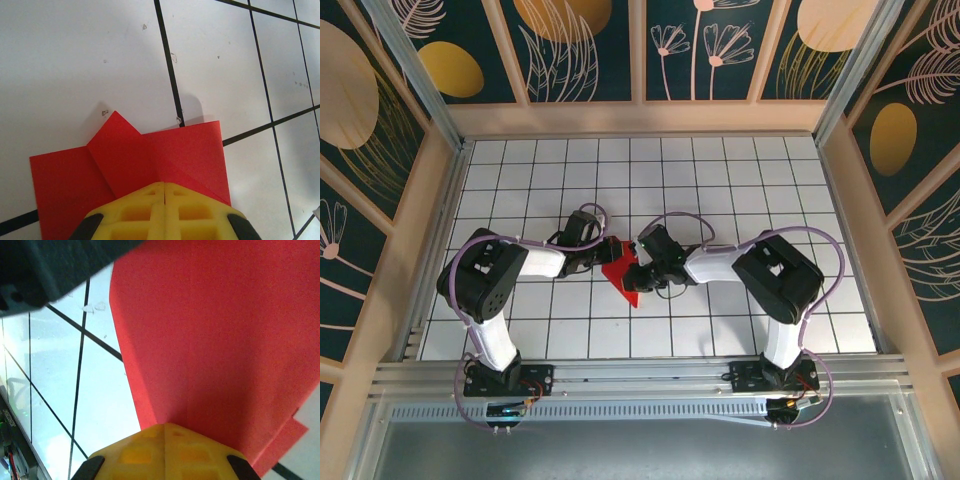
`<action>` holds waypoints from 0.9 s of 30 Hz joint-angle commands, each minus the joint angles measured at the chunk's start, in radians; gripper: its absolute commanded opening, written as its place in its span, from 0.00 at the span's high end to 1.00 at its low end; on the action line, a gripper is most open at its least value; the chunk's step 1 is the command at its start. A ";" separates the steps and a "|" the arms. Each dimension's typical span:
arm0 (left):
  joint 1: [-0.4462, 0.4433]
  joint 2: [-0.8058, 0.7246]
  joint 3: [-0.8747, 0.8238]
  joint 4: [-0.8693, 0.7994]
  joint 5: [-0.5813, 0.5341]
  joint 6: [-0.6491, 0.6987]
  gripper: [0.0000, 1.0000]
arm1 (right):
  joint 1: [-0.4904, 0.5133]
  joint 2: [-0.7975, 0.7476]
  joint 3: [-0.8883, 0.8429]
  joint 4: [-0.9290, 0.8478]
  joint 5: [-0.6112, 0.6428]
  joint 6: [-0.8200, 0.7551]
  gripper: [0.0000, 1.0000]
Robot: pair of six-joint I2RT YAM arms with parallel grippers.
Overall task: Fold a paper plane with a square sheet of paper (fold left side to right side)
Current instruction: Fourth fold the wing at the center of the table.
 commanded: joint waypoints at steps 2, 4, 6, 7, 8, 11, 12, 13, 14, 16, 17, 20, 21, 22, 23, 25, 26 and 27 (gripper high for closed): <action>0.009 0.064 -0.015 -0.107 -0.104 0.008 1.00 | 0.018 -0.036 -0.038 -0.108 0.002 -0.011 1.00; 0.009 0.065 -0.015 -0.107 -0.105 0.007 1.00 | 0.017 -0.042 -0.028 -0.114 0.005 -0.011 1.00; 0.009 0.065 -0.015 -0.108 -0.105 0.005 1.00 | 0.017 -0.053 -0.012 -0.112 0.006 -0.009 1.00; 0.009 0.064 -0.014 -0.113 -0.110 0.005 1.00 | 0.017 -0.059 0.000 -0.113 0.008 -0.009 1.00; 0.009 0.063 -0.014 -0.115 -0.113 0.005 1.00 | 0.017 -0.066 0.013 -0.117 0.007 -0.012 1.00; 0.009 0.062 -0.018 -0.112 -0.111 0.003 1.00 | 0.018 -0.078 0.054 -0.134 0.001 -0.020 1.00; 0.009 0.062 -0.017 -0.112 -0.110 0.003 1.00 | 0.018 -0.082 0.060 -0.134 -0.002 -0.021 1.00; 0.009 0.062 -0.018 -0.112 -0.110 0.003 1.00 | 0.018 -0.090 0.061 -0.133 -0.004 -0.020 1.00; 0.009 0.062 -0.017 -0.112 -0.108 0.001 1.00 | 0.017 -0.097 0.057 -0.128 -0.008 -0.017 1.00; 0.009 0.062 -0.017 -0.107 -0.105 -0.001 1.00 | 0.017 -0.109 0.037 -0.103 -0.021 -0.005 1.00; 0.009 0.063 -0.017 -0.106 -0.104 -0.003 1.00 | 0.017 -0.111 0.026 -0.096 -0.026 -0.001 1.00; 0.009 0.063 -0.017 -0.104 -0.103 -0.003 1.00 | 0.018 -0.106 -0.008 -0.080 -0.028 0.012 1.00; 0.009 0.063 -0.015 -0.105 -0.103 -0.003 1.00 | 0.017 -0.102 -0.019 -0.072 -0.030 0.017 1.00; 0.009 0.063 -0.015 -0.105 -0.103 -0.001 1.00 | 0.017 -0.099 -0.032 -0.061 -0.033 0.023 1.00; 0.009 0.064 -0.015 -0.106 -0.103 -0.002 1.00 | 0.017 -0.095 -0.040 -0.051 -0.034 0.027 1.00; 0.009 0.064 -0.016 -0.107 -0.104 0.000 1.00 | 0.018 -0.087 -0.053 -0.046 -0.030 0.032 1.00; 0.010 0.065 -0.015 -0.106 -0.105 0.000 1.00 | 0.018 -0.083 -0.056 -0.046 -0.025 0.031 1.00; 0.009 0.066 -0.015 -0.106 -0.104 0.000 1.00 | 0.017 -0.080 -0.060 -0.049 -0.021 0.032 1.00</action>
